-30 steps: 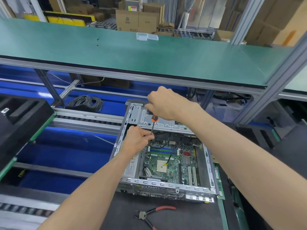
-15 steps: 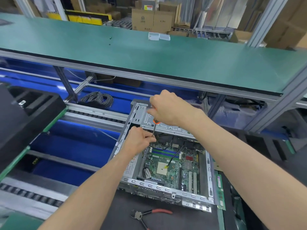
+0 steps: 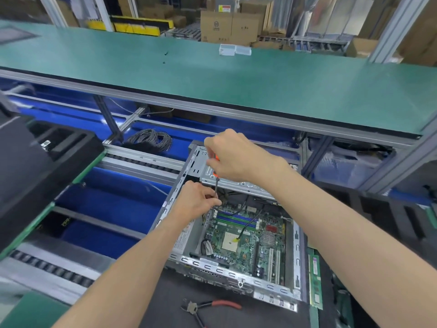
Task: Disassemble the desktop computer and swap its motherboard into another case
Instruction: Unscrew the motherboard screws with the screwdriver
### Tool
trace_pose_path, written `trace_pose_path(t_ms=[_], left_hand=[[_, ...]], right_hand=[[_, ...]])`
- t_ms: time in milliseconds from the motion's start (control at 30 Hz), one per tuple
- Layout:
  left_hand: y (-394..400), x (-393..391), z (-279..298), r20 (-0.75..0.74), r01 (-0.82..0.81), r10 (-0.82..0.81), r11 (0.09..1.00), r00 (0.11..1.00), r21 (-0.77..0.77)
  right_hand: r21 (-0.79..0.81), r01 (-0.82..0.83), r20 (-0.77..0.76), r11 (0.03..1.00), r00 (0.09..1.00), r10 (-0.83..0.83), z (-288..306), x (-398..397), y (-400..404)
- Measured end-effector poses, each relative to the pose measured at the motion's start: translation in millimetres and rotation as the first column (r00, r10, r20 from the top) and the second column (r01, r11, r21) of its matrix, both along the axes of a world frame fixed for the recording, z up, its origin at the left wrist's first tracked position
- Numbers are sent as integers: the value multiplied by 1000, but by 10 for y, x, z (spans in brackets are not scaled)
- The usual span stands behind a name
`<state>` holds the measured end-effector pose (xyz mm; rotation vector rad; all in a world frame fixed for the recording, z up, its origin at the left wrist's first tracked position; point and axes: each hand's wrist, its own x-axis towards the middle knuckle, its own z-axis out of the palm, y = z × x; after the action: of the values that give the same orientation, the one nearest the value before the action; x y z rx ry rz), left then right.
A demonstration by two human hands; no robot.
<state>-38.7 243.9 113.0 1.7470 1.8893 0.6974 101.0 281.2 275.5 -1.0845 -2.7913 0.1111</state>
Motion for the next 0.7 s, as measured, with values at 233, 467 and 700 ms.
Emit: trace_pose_path(t_ms=[233, 467, 700], left_hand=[[-18, -4, -25, -17, 83, -83, 996, 996, -14], [3, -17, -43, -32, 70, -71, 997, 997, -38], [20, -20, -47, -64, 75, -81, 994, 995, -85]], right_hand=[[-146, -112, -2, 983, 994, 112, 104, 97, -44], [13, 41, 98, 999, 994, -42, 81, -16, -55], [-161, -96, -35, 982, 995, 92, 96, 136, -17]])
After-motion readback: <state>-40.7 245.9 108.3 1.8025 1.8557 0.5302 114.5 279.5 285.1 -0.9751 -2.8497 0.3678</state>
